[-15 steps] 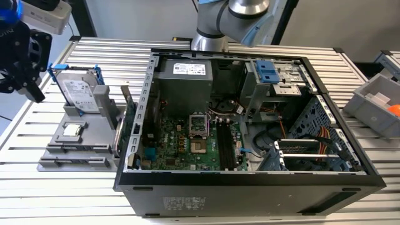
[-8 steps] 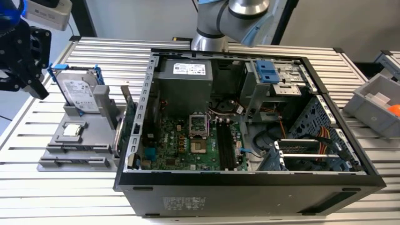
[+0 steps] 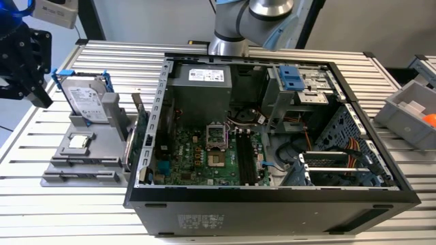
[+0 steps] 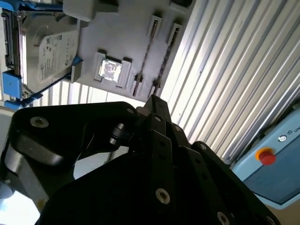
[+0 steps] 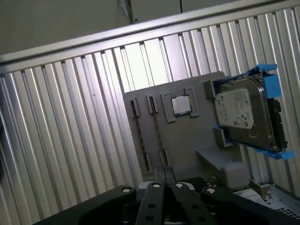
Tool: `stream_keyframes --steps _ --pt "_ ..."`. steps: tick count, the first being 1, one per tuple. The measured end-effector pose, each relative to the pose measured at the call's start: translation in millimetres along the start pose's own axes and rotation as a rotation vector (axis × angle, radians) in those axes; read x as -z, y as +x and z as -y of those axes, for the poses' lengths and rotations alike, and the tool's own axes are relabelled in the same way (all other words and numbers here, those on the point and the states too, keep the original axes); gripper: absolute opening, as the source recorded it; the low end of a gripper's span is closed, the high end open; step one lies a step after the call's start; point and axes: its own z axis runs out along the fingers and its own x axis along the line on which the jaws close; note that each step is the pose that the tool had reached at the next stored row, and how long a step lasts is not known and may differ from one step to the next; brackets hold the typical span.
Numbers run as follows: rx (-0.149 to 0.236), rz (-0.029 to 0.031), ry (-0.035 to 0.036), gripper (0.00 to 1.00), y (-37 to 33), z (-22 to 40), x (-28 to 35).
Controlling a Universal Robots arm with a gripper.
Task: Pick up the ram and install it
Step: 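Pick up the ram and move it above insertion slot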
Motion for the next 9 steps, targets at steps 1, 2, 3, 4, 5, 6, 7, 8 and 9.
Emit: stream_keyframes --steps 1,2,3,4,5,6,7,8,9 --pt "0.018 -0.0005 -0.0007 0.00 0.0 0.0 0.0" --pt "0.037 -0.0010 -0.0015 0.00 0.0 0.0 -0.1" --pt "0.055 -0.0014 -0.0021 0.00 0.0 0.0 -0.2" --pt "0.072 -0.0017 -0.0024 0.00 0.0 0.0 -0.3" --pt "0.090 -0.0021 -0.0028 0.00 0.0 0.0 -0.4" --pt "0.106 -0.0023 -0.0033 0.00 0.0 0.1 -0.5" --pt "0.122 -0.0027 -0.0037 0.00 0.0 0.2 -0.7" --pt "0.135 -0.0030 -0.0040 0.00 0.0 0.3 -0.8" --pt "0.147 -0.0033 -0.0044 0.00 -0.1 0.6 -0.9"
